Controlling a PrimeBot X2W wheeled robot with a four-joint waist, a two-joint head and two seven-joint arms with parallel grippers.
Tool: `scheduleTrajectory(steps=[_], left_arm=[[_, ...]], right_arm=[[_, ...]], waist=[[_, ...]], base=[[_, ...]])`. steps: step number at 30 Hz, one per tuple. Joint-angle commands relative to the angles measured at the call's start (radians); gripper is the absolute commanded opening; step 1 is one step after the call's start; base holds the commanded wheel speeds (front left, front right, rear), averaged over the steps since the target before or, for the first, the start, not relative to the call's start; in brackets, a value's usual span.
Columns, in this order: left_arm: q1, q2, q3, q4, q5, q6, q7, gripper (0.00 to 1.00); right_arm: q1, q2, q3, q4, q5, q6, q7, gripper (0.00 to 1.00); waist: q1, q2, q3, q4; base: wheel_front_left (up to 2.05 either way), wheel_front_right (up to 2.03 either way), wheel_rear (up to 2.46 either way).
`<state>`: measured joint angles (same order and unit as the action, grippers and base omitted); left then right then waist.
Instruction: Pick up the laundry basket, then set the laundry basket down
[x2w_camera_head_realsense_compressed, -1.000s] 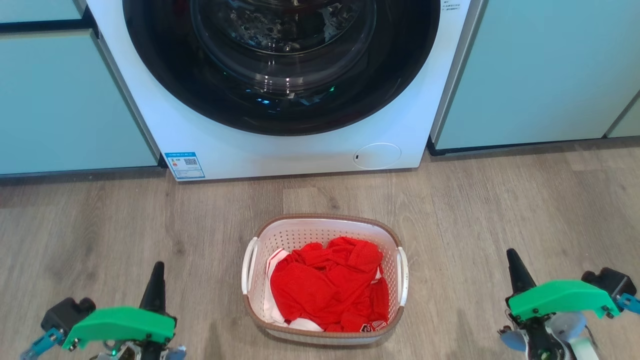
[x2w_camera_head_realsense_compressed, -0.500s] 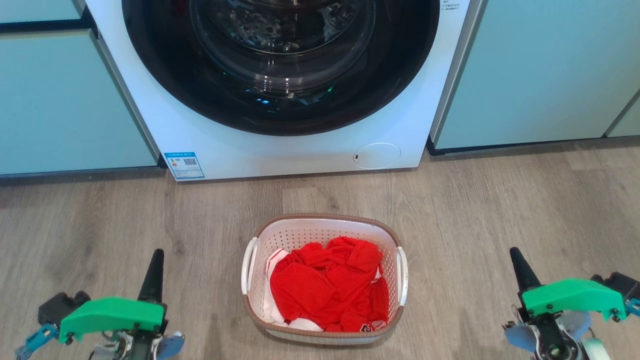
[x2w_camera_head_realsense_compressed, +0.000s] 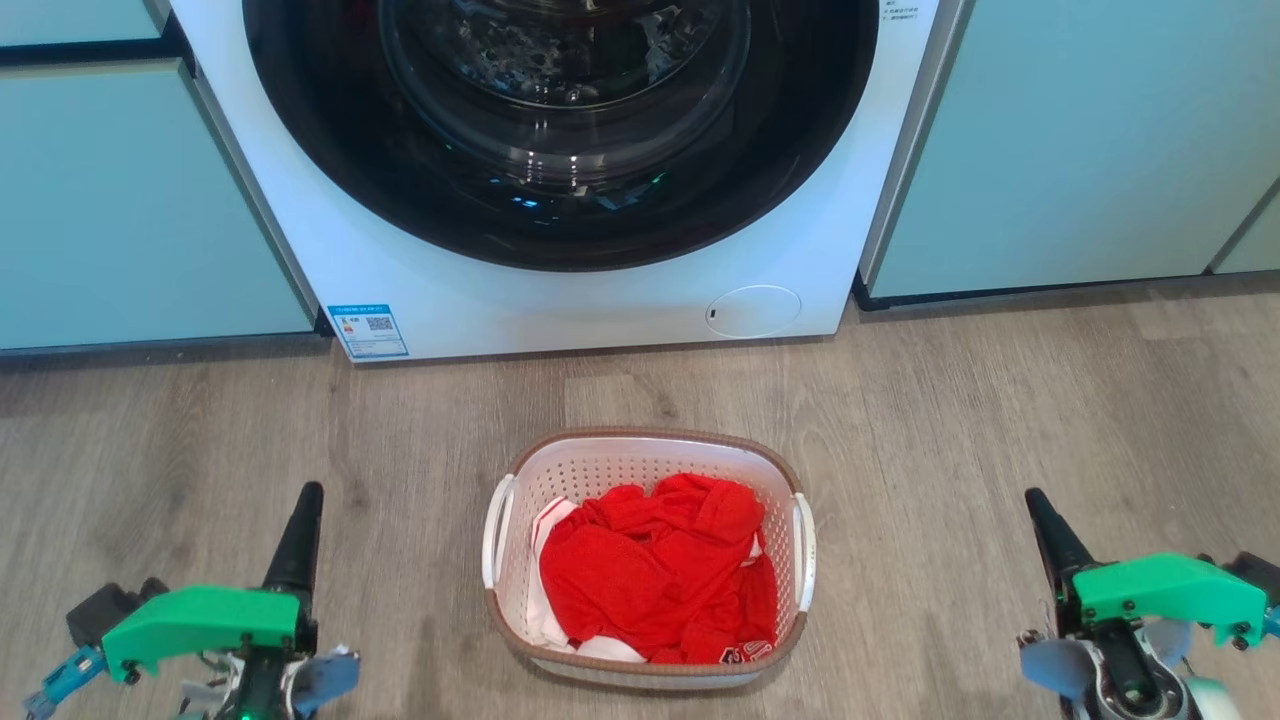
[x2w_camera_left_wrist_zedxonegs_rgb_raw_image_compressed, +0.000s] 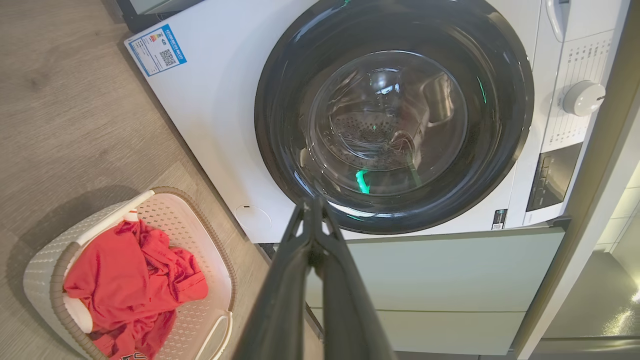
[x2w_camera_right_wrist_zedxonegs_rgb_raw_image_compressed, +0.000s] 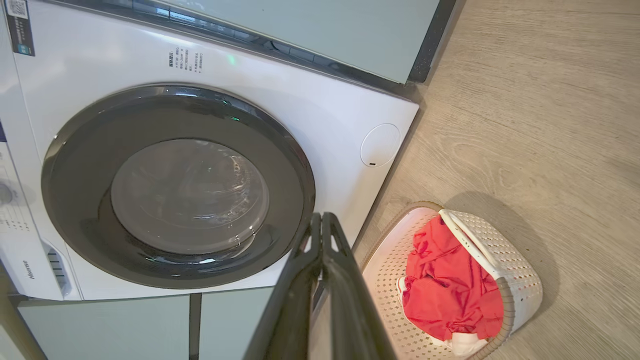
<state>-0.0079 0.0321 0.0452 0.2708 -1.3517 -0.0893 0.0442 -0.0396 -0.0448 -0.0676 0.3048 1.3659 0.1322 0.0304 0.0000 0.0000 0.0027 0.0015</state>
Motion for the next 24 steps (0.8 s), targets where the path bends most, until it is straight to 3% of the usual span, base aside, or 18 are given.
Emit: scheduleTrajectory(steps=[1,24], left_arm=[[-0.061,0.016,0.036,-0.029,-0.024,-0.011,0.009,0.00],[-0.100,0.018,0.069,-0.025,-0.257,-0.041,0.069,0.00]], right_arm=[[-0.060,-0.020,0.009,-0.041,0.023,-0.001,0.007,0.00],[-0.067,-0.019,-0.028,-0.061,0.257,-0.002,0.069,0.00]], waist=[[0.0000,0.0000,0.000,0.000],[0.0000,0.0000,0.000,-0.002]], base=[[0.00,0.00,0.00],[0.00,0.00,0.00]])
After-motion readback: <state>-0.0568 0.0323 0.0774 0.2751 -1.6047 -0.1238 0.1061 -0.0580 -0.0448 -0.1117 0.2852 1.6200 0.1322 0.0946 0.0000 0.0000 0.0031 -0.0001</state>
